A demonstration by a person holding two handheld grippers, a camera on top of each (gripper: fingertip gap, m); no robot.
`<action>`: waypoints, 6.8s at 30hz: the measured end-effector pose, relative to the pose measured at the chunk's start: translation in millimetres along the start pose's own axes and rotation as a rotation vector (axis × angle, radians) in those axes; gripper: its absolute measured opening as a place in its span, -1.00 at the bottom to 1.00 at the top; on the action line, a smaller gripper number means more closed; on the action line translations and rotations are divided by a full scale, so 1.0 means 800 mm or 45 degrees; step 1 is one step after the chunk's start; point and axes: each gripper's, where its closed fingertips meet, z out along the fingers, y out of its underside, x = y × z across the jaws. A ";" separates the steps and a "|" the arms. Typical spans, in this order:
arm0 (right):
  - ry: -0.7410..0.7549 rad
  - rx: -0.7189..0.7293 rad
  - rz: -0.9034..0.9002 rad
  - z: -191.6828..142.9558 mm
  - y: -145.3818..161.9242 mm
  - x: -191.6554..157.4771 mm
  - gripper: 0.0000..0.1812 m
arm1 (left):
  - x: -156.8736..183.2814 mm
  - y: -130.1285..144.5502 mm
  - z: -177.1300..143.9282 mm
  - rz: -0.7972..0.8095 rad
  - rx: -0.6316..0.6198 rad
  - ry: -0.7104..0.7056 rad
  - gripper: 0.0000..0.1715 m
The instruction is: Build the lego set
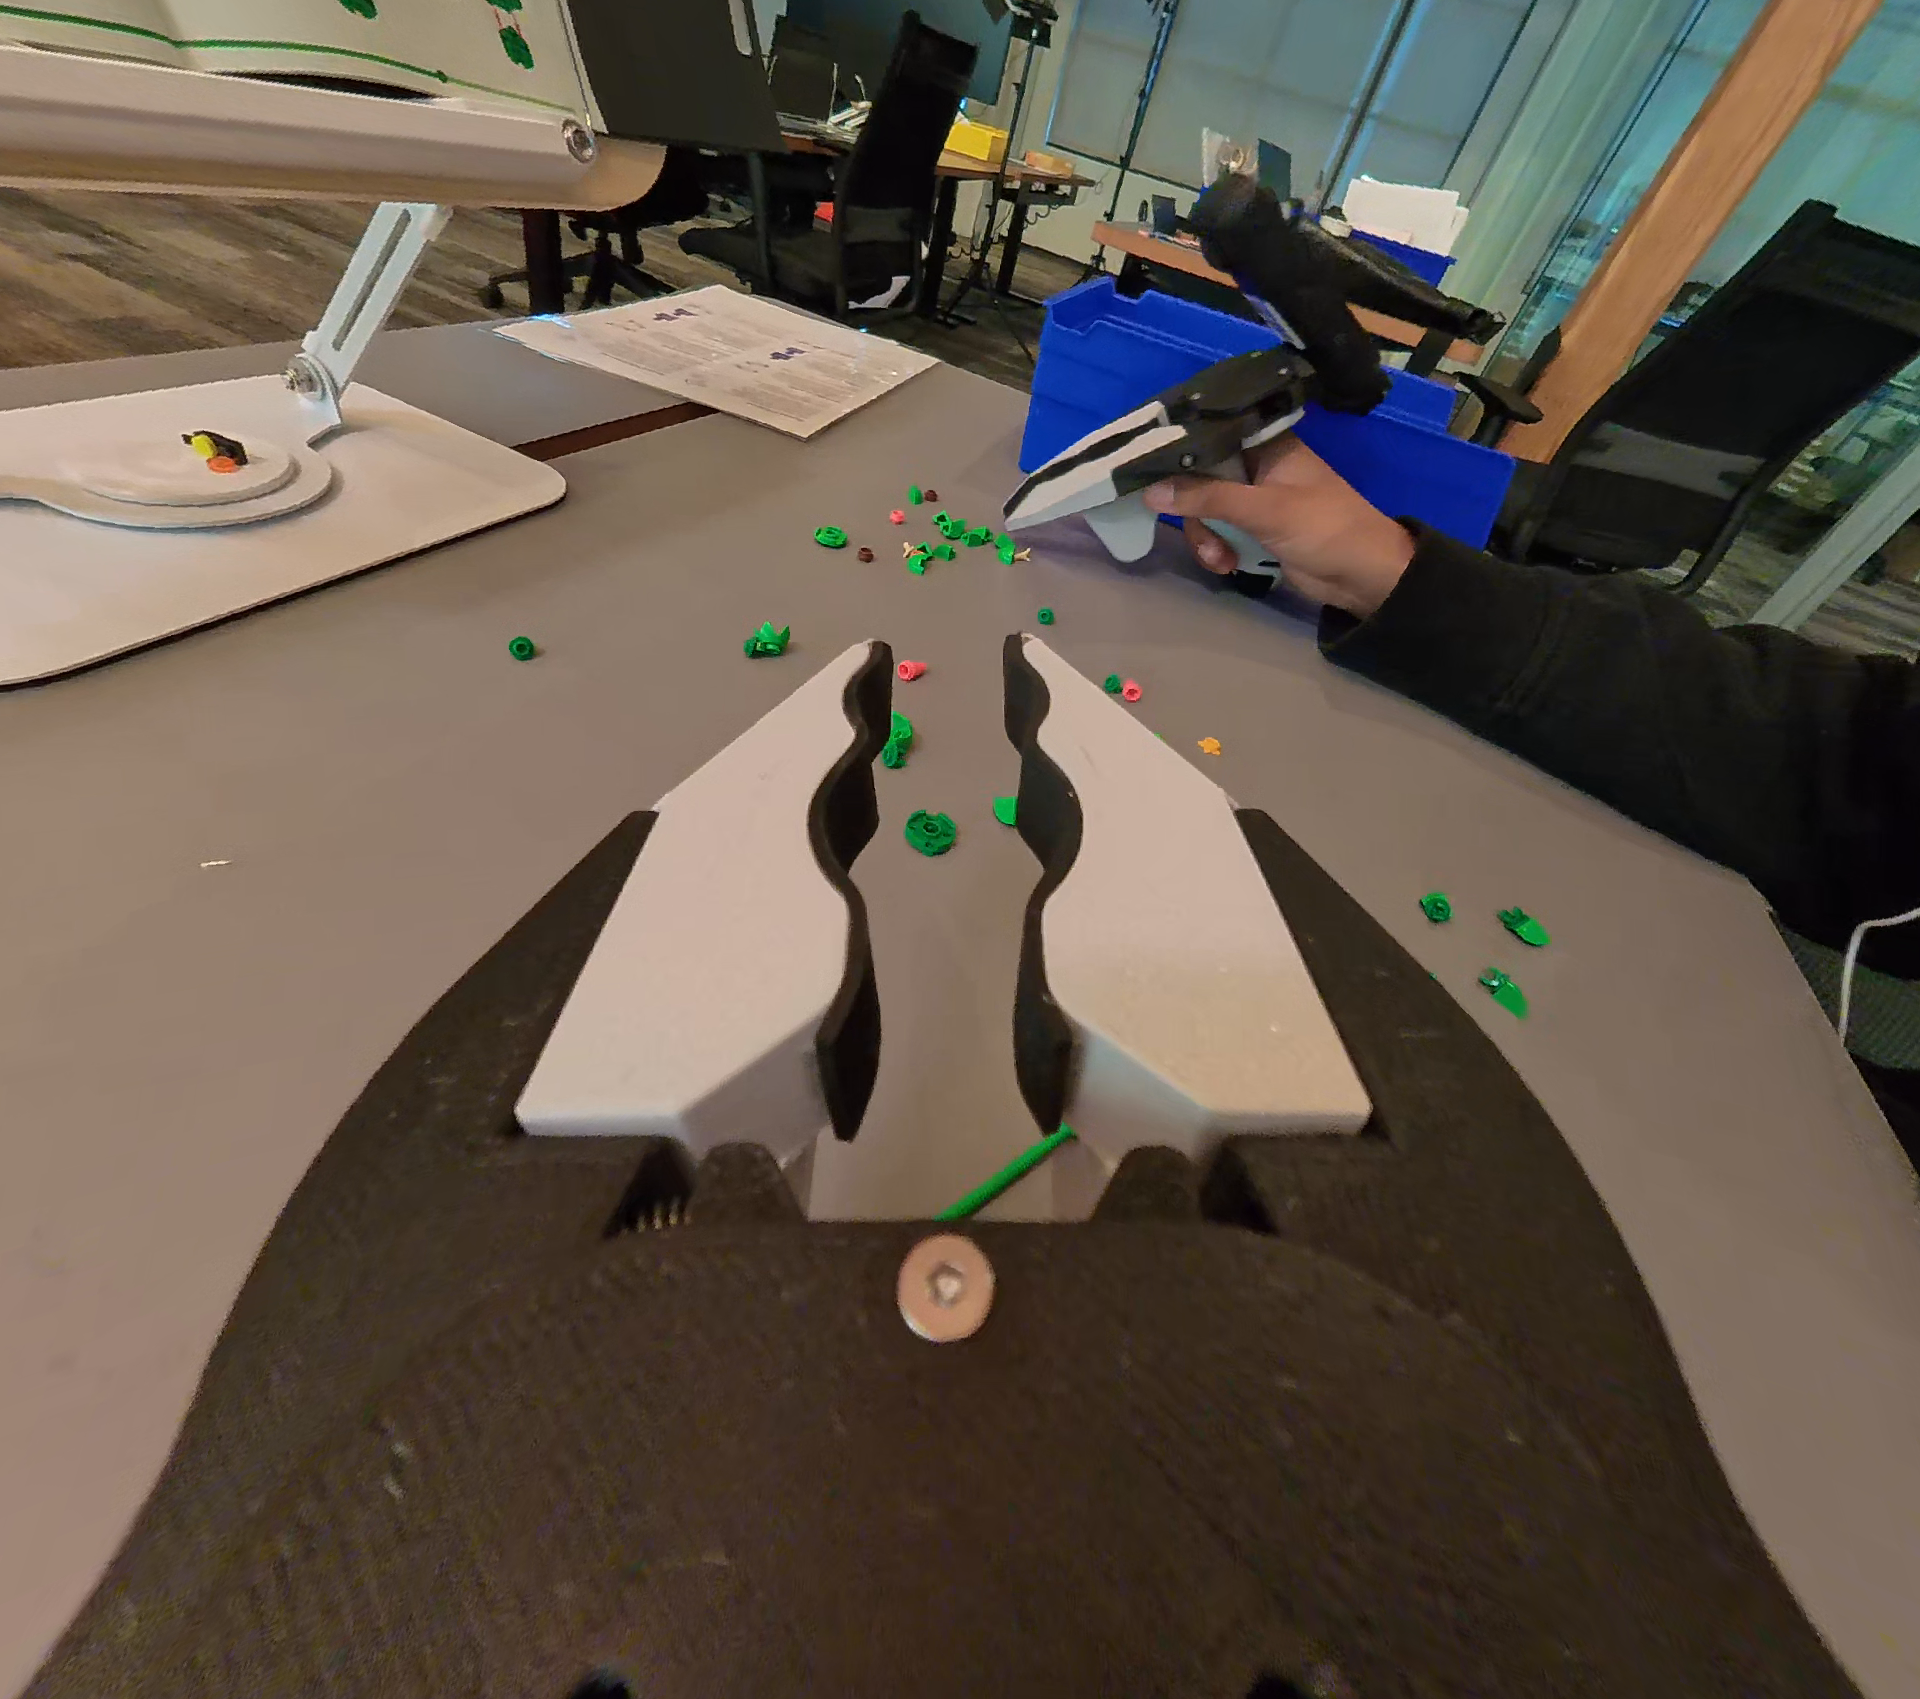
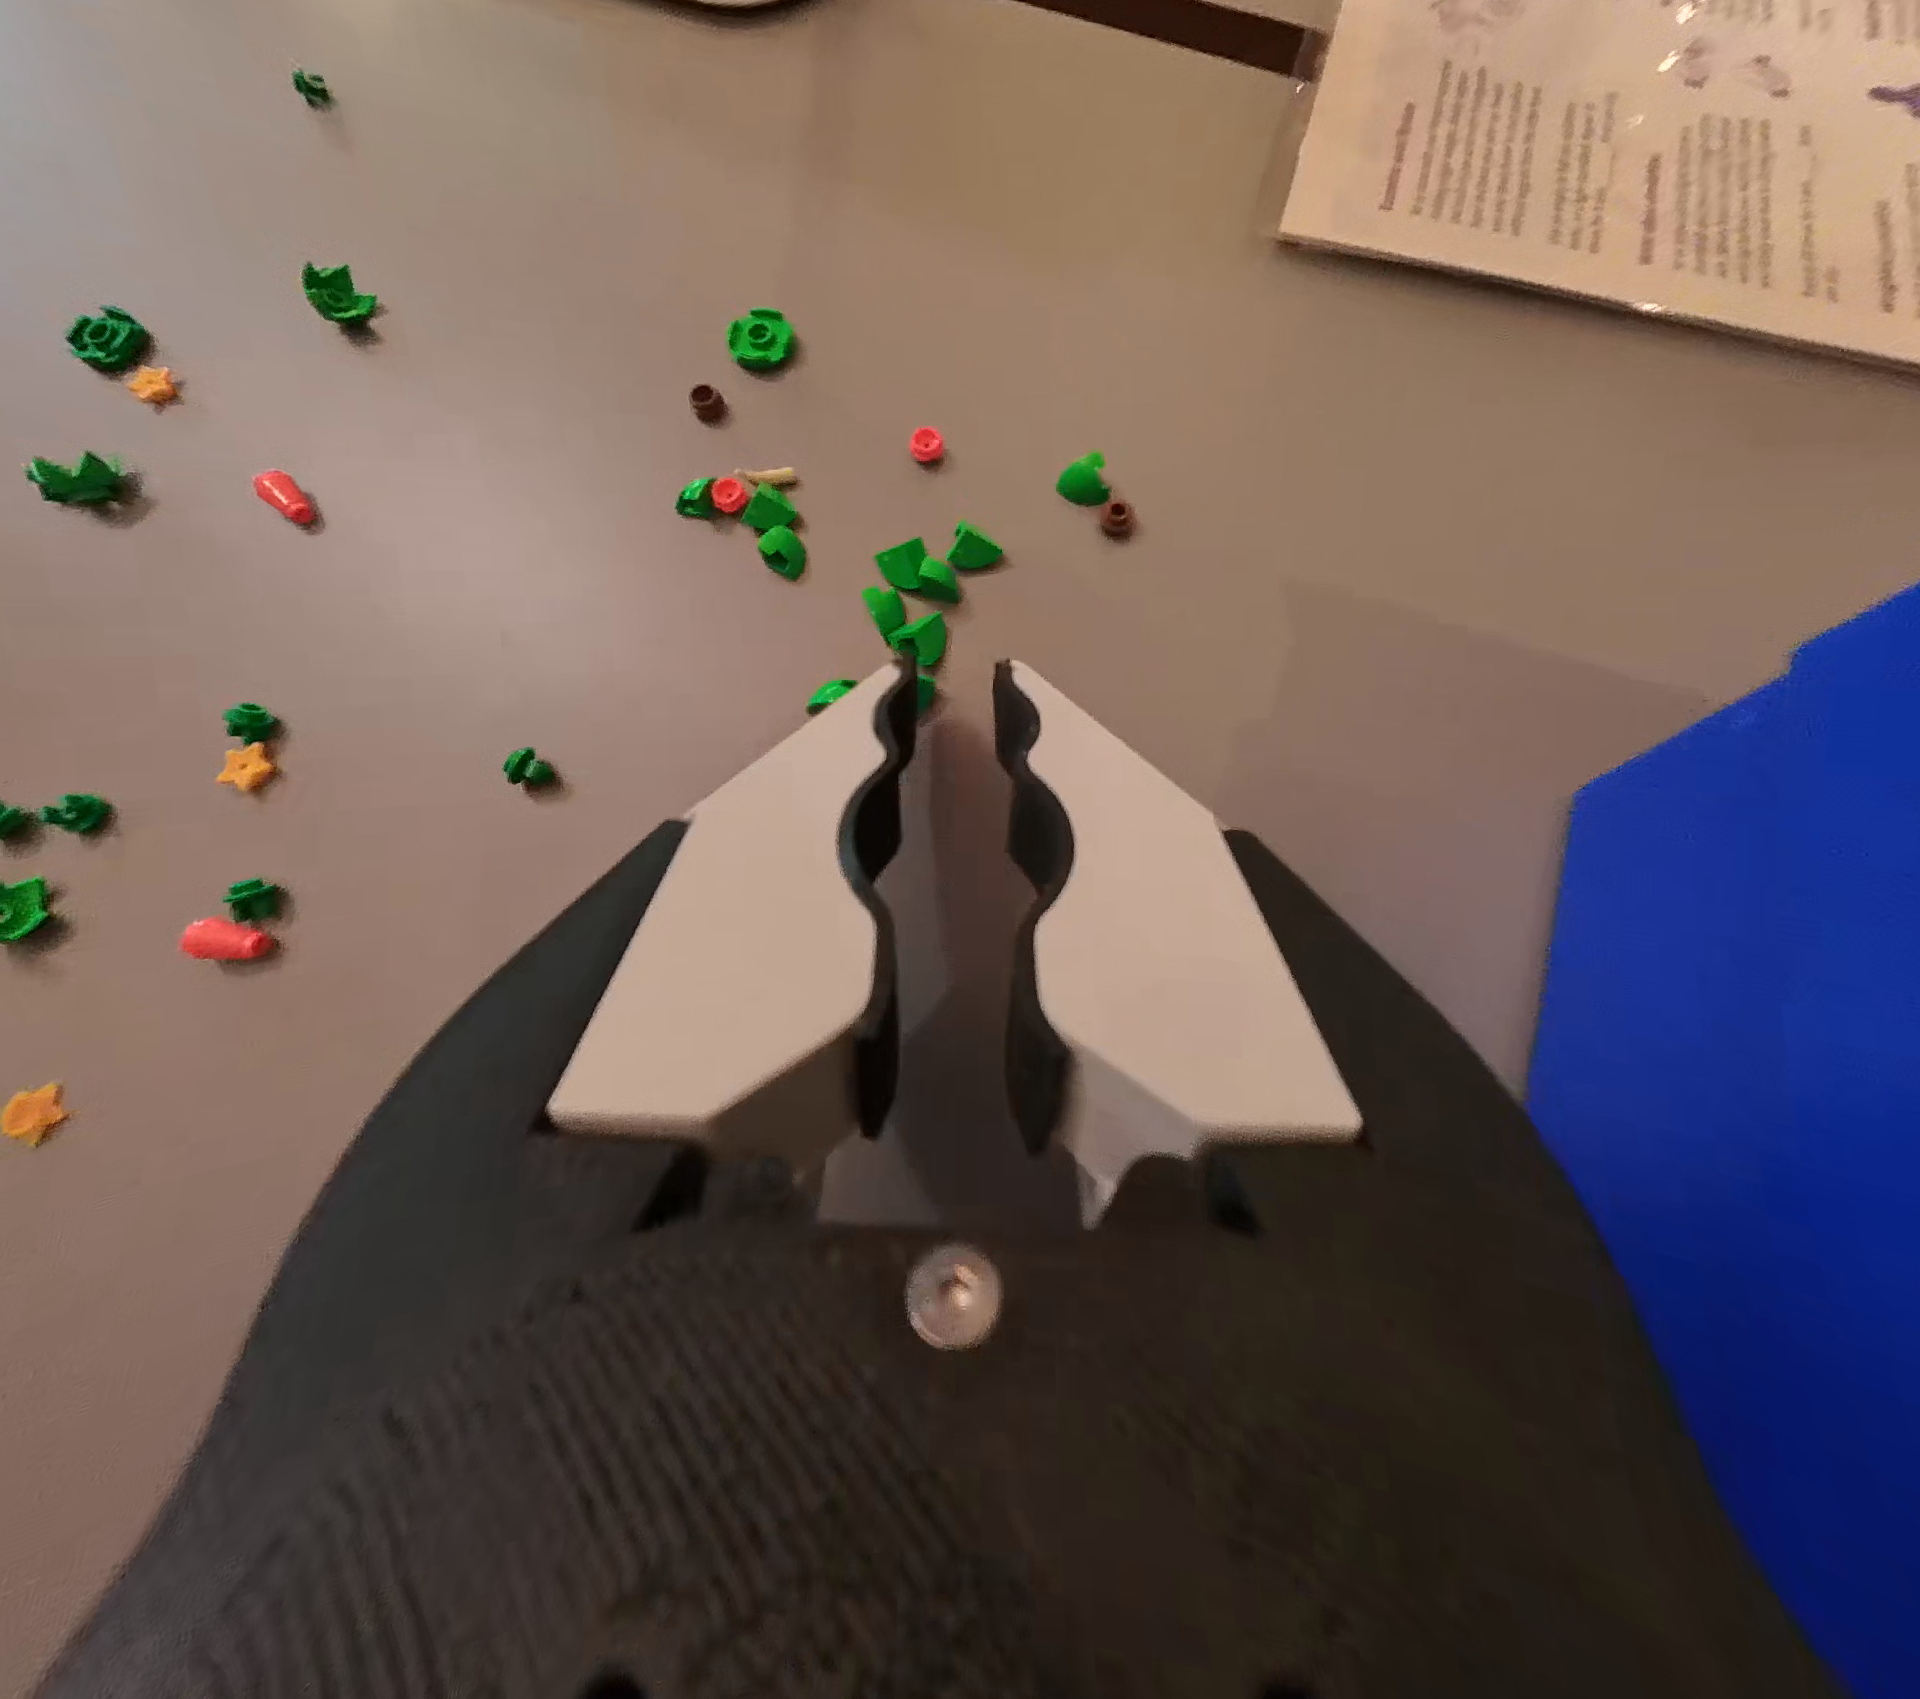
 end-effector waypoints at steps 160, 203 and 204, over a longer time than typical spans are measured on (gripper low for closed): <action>-0.539 0.911 -1.026 -0.140 -0.076 -0.350 -0.96 | -0.105 0.029 -0.133 -0.189 -0.402 -0.308 -0.75; -0.550 0.858 -1.063 -0.130 -0.066 -0.356 -0.95 | -0.109 0.114 -0.168 -0.064 -0.843 -0.256 -0.89; -0.550 0.857 -1.064 -0.130 -0.066 -0.356 -0.95 | -0.108 0.114 -0.168 -0.056 -0.846 -0.254 -0.94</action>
